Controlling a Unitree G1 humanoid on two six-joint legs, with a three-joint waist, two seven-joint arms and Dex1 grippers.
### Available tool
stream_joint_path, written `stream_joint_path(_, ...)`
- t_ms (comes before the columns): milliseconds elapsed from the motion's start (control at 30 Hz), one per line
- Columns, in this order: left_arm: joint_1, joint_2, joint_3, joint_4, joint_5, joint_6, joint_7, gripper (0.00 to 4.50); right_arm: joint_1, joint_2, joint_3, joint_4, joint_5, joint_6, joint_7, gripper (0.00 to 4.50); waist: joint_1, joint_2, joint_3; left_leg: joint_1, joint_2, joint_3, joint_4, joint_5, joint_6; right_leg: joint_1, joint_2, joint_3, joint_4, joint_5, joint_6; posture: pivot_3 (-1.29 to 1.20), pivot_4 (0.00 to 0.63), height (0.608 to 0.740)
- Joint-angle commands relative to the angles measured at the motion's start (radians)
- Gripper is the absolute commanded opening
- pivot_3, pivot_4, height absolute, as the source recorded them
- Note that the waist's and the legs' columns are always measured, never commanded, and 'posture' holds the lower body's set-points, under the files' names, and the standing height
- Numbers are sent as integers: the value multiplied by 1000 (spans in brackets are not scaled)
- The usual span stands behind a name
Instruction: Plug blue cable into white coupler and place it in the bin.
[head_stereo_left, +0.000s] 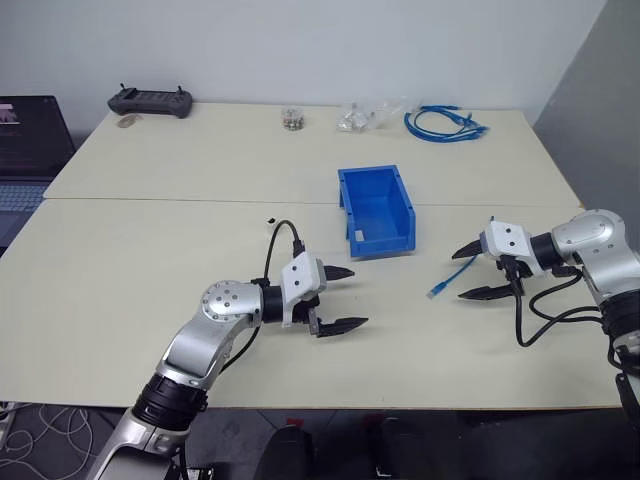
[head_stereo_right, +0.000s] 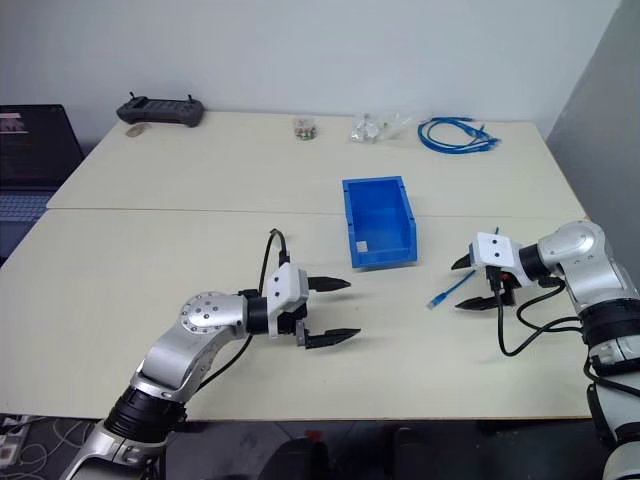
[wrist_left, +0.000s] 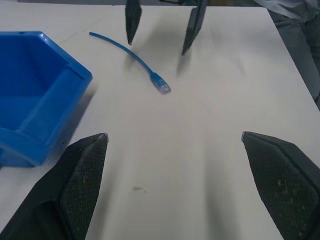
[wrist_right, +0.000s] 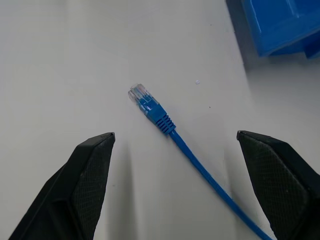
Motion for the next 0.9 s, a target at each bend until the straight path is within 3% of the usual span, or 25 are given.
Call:
stream_joint_path(33,27,0,14,-59,13,-36,22,4500,-67,28,27,121,-55,-122,55,4157,0,0,0,0,0,0,0,0,0,0,0,0,0,0,-1,0,150,740)
stream_joint_path(533,153,8,60,-180,-30,-27,69,4500,-197,119,59,425,-181,-289,6,4157,-1,1,0,2,2,0,3,0,0,1,0,-1,4,3,-4,0,150,740)
stream_joint_path(900,134,-15,27,-177,-26,-20,63,4500,-242,178,67,492,-243,-333,-16,1431,-5,1,0,3,2,-1,15,0,0,2,1,0,14,3,-4,0,150,740)
